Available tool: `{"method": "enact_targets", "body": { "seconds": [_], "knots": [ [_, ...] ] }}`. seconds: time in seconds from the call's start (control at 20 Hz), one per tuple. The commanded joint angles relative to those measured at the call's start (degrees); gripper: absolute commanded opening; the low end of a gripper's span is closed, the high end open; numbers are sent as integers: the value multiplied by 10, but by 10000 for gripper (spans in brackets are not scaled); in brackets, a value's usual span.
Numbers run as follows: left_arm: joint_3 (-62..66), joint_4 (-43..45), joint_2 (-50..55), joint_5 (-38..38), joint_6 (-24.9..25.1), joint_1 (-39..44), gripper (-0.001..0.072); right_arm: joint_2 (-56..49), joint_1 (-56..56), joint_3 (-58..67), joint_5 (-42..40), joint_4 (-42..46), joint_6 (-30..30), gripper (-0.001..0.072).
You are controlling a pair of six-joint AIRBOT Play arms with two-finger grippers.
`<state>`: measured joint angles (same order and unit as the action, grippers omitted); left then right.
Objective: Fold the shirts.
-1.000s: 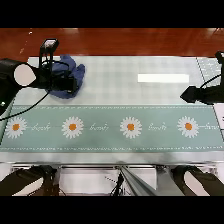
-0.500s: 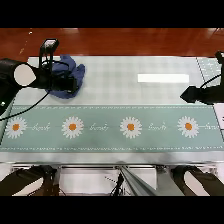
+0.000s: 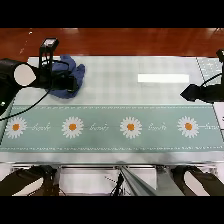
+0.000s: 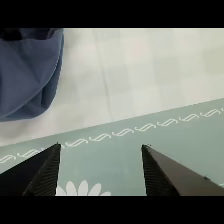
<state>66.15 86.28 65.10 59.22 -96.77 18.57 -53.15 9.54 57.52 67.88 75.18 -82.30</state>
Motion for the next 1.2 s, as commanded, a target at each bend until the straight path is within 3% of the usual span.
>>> {"method": "enact_targets", "body": {
  "seconds": [0.0, 0.15, 0.2, 0.25, 0.3, 0.45, 0.55, 0.85, 1.1, 1.15],
  "knots": [
    [0, -10, 2, -28, 0, 0, 599, 0, -1, 0, -10, -13, 0, 610],
    [0, -4, 9, -47, 15, 0, 601, 0, -1, 0, -8, -11, 0, 608],
    [0, 21, 10, -60, 41, -1, 614, 0, -1, 0, -8, -9, 0, 601],
    [0, 62, 14, -87, 35, -6, 618, 0, -1, 0, -8, -2, 0, 596],
    [0, 96, 20, -118, 15, -17, 718, 0, -1, 0, -8, 11, 0, 596],
    [0, 121, 50, -198, -55, -89, 720, 0, -1, 0, -8, 50, 0, 596],
    [0, 118, 82, -209, -77, -133, 720, 0, -1, 0, -8, 72, 0, 596],
    [0, 103, 193, -220, -77, -183, 720, 0, -1, 0, -8, 81, 0, 596],
    [3, 92, 252, -234, -77, -178, 720, 0, -1, 0, -8, 81, 0, 597],
    [3, 92, 254, -240, -77, -177, 677, 0, -1, 0, -8, 81, 0, 596]
  ]
}}
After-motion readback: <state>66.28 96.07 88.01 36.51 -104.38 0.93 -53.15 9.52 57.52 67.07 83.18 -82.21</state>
